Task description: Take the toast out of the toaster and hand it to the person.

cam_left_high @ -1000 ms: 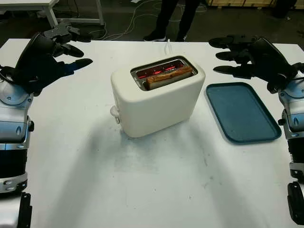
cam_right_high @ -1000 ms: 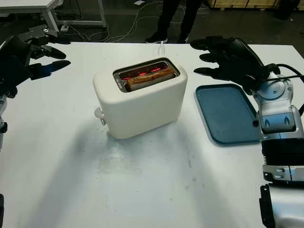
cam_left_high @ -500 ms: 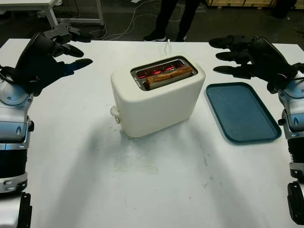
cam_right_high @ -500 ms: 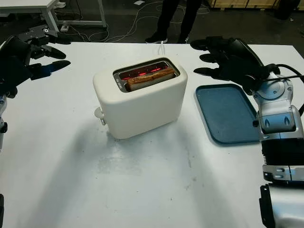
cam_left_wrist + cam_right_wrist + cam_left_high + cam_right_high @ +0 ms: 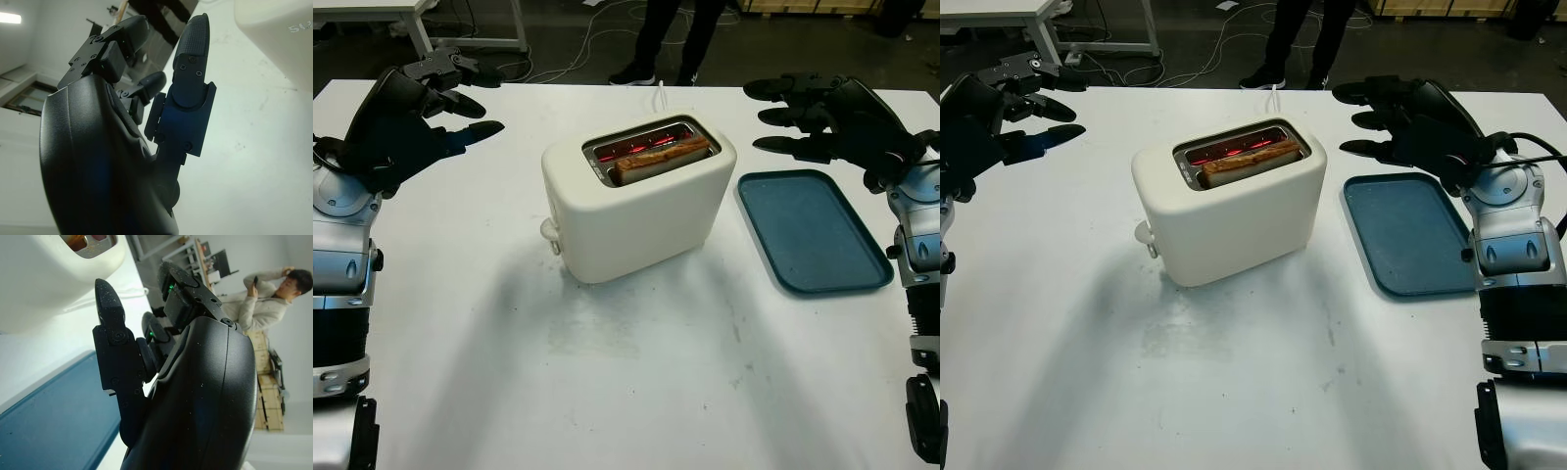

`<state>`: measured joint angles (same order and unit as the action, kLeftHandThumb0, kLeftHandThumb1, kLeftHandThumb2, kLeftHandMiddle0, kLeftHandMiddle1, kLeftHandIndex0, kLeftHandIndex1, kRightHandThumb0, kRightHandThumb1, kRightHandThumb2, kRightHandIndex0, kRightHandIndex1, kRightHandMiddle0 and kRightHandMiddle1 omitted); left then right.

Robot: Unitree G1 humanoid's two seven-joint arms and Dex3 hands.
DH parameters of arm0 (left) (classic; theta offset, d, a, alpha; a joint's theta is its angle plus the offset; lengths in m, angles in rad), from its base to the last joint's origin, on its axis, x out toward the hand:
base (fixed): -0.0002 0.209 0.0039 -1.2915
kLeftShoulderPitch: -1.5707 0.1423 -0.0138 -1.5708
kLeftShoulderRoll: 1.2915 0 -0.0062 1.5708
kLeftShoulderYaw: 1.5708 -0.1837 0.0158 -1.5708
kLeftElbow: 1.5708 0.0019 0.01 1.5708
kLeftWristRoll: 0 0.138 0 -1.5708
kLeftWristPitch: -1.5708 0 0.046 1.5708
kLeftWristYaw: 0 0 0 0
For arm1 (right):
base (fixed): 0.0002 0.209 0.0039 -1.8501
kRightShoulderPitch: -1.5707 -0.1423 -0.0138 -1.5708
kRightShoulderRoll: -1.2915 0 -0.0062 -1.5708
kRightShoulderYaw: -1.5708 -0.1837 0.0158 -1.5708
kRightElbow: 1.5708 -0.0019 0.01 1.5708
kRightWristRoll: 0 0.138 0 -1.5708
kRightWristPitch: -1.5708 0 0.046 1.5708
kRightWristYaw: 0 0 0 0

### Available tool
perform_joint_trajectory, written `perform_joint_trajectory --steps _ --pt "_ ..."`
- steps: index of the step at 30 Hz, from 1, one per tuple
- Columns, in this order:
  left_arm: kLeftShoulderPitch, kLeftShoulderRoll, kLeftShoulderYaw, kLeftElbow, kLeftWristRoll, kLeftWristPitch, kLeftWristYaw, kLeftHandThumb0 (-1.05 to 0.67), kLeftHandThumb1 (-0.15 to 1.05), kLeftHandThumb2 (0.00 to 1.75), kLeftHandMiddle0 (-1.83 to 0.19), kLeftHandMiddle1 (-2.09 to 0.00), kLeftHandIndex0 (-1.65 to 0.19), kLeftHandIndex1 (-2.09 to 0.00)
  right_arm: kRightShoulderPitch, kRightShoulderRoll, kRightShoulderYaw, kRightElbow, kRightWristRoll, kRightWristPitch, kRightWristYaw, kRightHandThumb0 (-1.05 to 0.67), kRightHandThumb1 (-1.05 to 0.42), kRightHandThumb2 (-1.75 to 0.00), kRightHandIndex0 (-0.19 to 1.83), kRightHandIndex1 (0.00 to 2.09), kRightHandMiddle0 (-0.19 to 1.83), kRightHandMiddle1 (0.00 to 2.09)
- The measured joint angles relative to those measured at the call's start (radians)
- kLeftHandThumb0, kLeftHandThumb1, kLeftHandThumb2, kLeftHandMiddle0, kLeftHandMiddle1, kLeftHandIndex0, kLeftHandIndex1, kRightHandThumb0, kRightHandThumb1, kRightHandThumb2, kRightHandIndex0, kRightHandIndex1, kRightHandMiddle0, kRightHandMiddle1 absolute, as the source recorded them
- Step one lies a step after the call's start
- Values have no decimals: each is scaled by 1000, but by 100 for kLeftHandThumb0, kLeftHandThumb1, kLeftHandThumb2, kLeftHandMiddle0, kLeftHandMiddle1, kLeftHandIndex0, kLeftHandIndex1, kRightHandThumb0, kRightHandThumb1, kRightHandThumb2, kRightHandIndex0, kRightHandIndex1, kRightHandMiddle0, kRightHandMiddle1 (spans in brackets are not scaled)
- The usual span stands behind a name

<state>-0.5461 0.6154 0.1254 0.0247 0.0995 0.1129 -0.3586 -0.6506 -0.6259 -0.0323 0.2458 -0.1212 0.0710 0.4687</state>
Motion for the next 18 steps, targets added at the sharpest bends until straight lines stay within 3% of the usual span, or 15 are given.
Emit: perform_joint_trajectory --steps 18 --pt "0 0 0 7 7 -7 0 -58 92 14 -35 -95 -41 -66 -5 0 2 12 0 3 1 -38 -92 -3 62 1 58 1"
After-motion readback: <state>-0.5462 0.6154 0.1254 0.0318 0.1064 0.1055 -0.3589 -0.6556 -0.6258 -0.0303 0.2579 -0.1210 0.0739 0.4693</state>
